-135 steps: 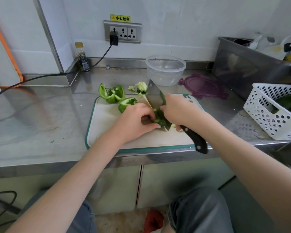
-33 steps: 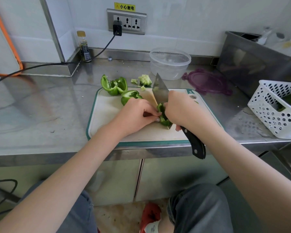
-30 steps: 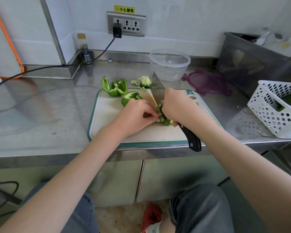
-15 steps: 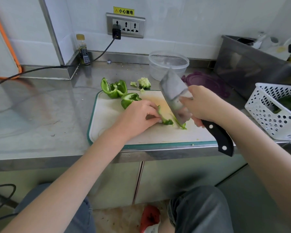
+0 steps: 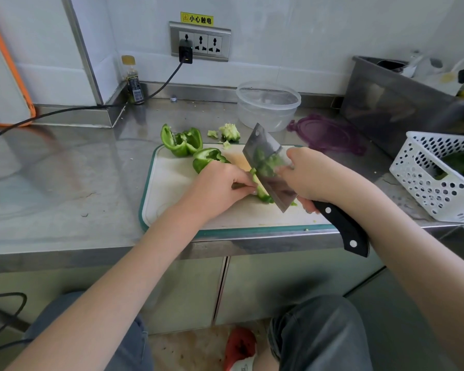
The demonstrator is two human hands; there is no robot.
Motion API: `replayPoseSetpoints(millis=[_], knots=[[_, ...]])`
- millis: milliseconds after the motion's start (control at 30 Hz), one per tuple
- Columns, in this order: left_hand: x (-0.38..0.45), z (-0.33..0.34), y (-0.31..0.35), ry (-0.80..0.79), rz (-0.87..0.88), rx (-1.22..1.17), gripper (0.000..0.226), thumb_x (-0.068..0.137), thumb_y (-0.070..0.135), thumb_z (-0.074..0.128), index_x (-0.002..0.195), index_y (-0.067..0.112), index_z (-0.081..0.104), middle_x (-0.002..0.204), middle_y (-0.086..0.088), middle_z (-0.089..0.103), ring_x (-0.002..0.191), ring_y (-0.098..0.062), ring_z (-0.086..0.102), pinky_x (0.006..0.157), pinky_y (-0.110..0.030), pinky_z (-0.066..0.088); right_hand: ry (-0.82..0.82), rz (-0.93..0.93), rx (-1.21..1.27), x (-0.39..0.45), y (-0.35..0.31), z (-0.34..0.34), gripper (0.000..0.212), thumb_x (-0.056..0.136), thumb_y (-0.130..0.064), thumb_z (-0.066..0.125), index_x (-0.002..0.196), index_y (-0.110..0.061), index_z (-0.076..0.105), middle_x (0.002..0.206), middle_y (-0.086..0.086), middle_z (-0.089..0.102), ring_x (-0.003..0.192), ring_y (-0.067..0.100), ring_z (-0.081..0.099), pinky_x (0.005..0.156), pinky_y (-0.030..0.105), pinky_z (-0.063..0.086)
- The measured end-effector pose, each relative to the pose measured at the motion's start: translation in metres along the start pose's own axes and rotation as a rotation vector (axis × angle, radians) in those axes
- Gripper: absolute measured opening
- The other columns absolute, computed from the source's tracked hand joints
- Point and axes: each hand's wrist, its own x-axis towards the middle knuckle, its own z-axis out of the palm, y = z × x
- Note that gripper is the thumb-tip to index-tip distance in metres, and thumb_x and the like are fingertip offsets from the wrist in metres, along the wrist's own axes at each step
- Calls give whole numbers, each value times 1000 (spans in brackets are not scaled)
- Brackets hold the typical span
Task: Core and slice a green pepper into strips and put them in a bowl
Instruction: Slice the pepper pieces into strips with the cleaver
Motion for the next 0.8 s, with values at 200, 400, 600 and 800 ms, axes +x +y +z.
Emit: replayPoseSetpoints(millis=[200,400,600,800], knots=[[0,0,-2,-6,-50,-3,16,79,16,74,94,17,76,93,-2,75,89,-15,69,84,-35,53,5,-23,13,2,-4,10,34,98,-24,42,66,-17,32,61,3,47,26,-7,43,41,23,33],[-1,-2,-1,-14,-62,14,17,80,17,74,97,16,76,96,0,74,92,-12,68,87,-31,51,-114,34,-167,-2,-18,4,11,99,-13,42,91,-8,35,61,-6,36,26,15,46,42,27,43],[0,-2,2,-20,-44,31,17,81,15,72,97,18,76,96,1,74,93,-12,68,87,-30,51,10,-45,-94,2,-12,11,19,98,-21,40,80,-14,38,63,2,47,45,15,48,41,27,37],[-1,-4,3,-16,-35,55,15,81,15,72,96,16,76,96,1,74,92,-12,68,87,-31,53,75,-70,-57,13,-23,19,7,97,-17,38,94,-12,43,66,2,41,73,29,56,56,33,42]])
